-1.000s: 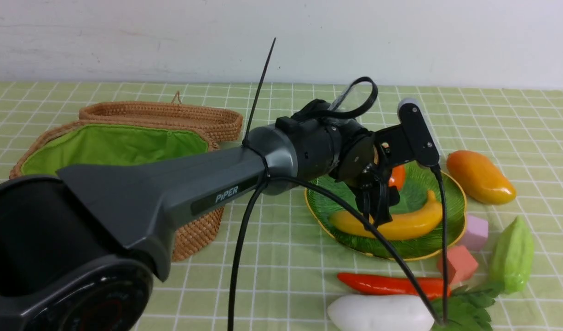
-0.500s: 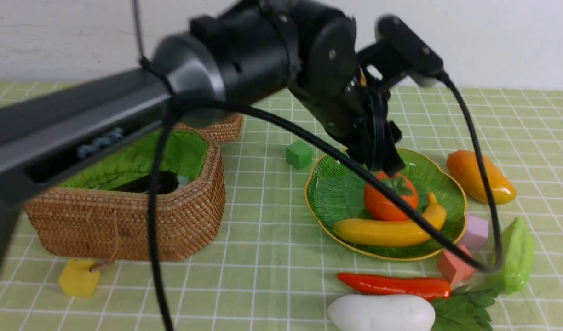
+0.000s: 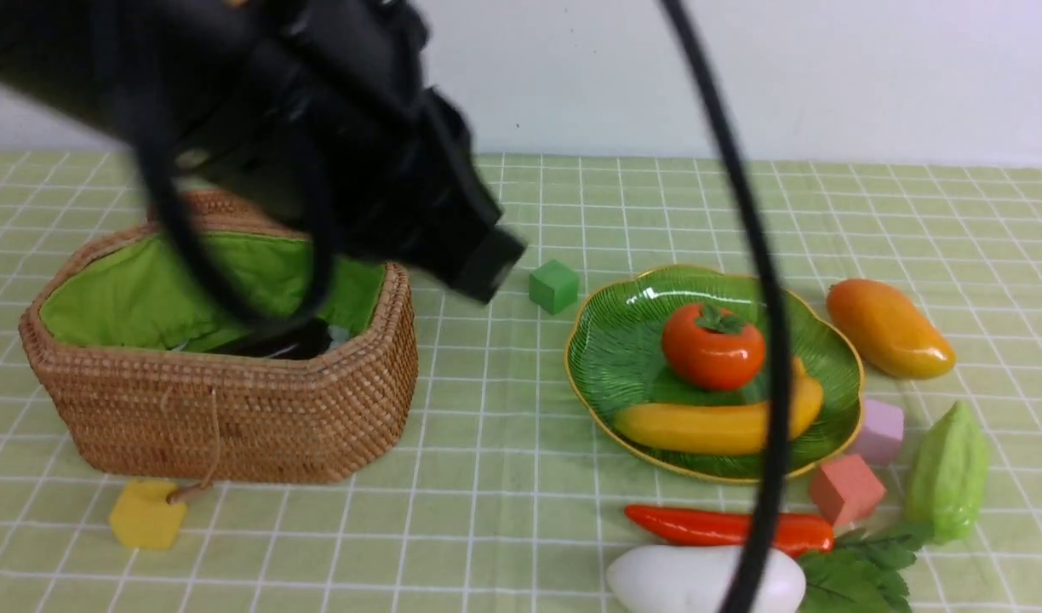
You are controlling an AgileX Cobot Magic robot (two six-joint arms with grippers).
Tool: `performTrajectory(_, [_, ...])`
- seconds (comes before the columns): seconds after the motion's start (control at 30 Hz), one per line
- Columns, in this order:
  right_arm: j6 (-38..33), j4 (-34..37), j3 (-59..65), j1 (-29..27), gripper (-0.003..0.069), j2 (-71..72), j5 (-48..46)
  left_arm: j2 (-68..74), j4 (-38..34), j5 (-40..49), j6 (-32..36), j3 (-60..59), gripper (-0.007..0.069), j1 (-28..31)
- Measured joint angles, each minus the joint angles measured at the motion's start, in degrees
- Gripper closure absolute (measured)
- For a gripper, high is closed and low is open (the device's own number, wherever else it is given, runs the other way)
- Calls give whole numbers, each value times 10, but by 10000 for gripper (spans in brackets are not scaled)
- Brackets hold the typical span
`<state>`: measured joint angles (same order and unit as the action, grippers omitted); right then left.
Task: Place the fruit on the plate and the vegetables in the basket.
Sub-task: Take a daikon with your right arm and place it on the basket on the left.
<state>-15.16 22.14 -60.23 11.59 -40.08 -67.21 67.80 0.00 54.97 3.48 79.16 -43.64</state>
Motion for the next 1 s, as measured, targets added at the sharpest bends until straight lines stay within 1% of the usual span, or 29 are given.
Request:
performTrajectory(0.03, [-1, 0, 0, 0, 549, -2, 0, -15, 0, -5, 0, -9, 638, 0])
performTrajectory(0.07, [-7, 0, 0, 0, 585, -26, 1, -77, 0, -51, -9, -96, 638, 0])
performTrajectory(0.1, [-8, 1, 0, 0, 590, -29, 1, -92, 0, -57, -11, -105, 638, 0])
performTrajectory(0.17, [-21, 11, 0, 0, 653, -64, 4, -179, 0, -123, -35, -210, 638, 0])
performTrajectory(0.23, [-32, 22, 0, 0, 668, -82, 5, -218, 0, -145, -41, -261, 638, 0])
performTrajectory(0.3, [-68, 58, 0, 0, 674, -124, 8, -297, 0, -169, -59, -330, 638, 0])
performTrajectory(0.4, [-111, 105, 0, 1, 662, -171, 17, -366, 0, -176, -70, -373, 638, 0])
performTrajectory(0.5, [-154, 149, -1, 1, 658, -217, 28, -409, 0, -177, -75, -388, 638, 0])
performTrajectory(0.63, [-184, 158, -15, 15, 657, -267, 29, -427, 0, -185, -75, -389, 638, 0])
performTrajectory(0.67, [-191, 154, -22, 23, 657, -277, 30, -429, 0, -189, -75, -389, 638, 0])
performTrajectory(0.73, [-214, 127, -44, 58, 655, -308, 33, -429, 0, -195, -75, -390, 638, 0])
performTrajectory(0.8, [-238, 84, -55, 94, 644, -335, 36, -429, 0, -195, -76, -390, 638, 0])
performTrajectory(0.9, [-272, 6, -58, 139, 608, -381, 39, -429, 0, -195, -76, -390, 638, 0])
performTrajectory(0.93, [-282, -24, -58, 155, 571, -403, 41, -429, 0, -195, -76, -390, 638, 0])
performTrajectory(0.97, [-283, -29, -58, 160, 564, -407, 41, -429, 0, -195, -76, -390, 638, 0])
performTrajectory(1.0, [-290, -62, -58, 175, 508, -437, 47, -429, 0, -195, -76, -390, 638, 0])
